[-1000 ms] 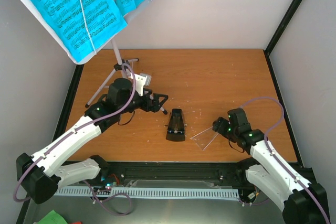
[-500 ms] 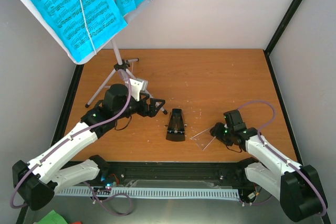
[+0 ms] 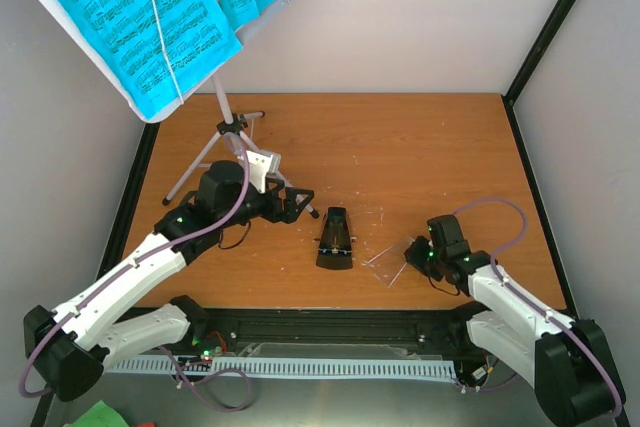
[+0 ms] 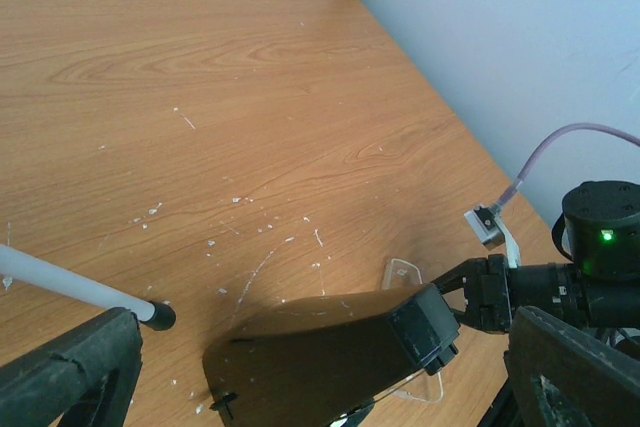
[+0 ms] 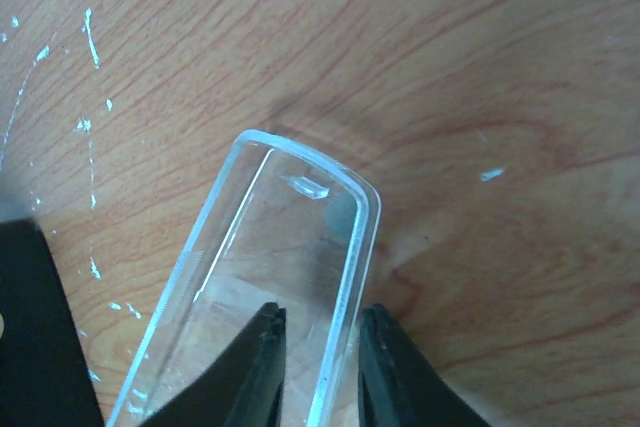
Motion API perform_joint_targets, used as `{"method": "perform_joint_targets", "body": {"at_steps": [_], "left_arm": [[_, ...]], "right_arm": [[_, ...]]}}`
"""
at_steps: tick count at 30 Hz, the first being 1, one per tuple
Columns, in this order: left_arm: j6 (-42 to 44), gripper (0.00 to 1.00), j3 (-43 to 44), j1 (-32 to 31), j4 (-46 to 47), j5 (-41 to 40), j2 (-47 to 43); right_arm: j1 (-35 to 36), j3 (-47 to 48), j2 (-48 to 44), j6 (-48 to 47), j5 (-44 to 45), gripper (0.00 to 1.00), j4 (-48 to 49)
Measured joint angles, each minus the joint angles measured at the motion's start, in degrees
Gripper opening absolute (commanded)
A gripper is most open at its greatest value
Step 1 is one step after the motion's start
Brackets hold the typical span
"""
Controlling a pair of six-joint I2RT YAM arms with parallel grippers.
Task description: Pack up the instrument practice props
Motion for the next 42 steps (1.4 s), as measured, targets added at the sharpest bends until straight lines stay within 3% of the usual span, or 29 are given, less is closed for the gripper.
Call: {"method": "perform_joint_targets", "body": {"at_steps": [7,13,14,20,31,42], "left_arm": [[-0.37,0.99,0.00,0.00,-0.09,-0.39,-0.94],[-0.42,1.00,0.04,0.00,-0.90,-1.40,-1.16],[-0.44,1.00,0.04,0.00,-1.09,-1.51,-1.31],[-1.31,0.99,0.04,0.00,-1.75,-1.68,-3.13],[-2.45,0.99,0.09,0.00,-1.84,-1.14,-3.74],[-2.84,0.99,0.11,0.00,-1.86,-0.68,-3.85]], "right_arm": [[0.02,-1.46,-4.17,2.12,1.27,0.03,-0.39],[0.00,-1.46,-7.80,2.64,1.95,0.03,-0.79],[0.00,-1.46,-8.46,2.64,1.97,0.04,-0.79],[0.02,-1.95,-9.68,2.29,1.86,0.37,-1.40],[0.02,-0.57,-1.44,-1.95,-1.92,0.39,0.44],[0.33,1.53,3.26,-4.57,-0.87,0.25,0.31]]}}
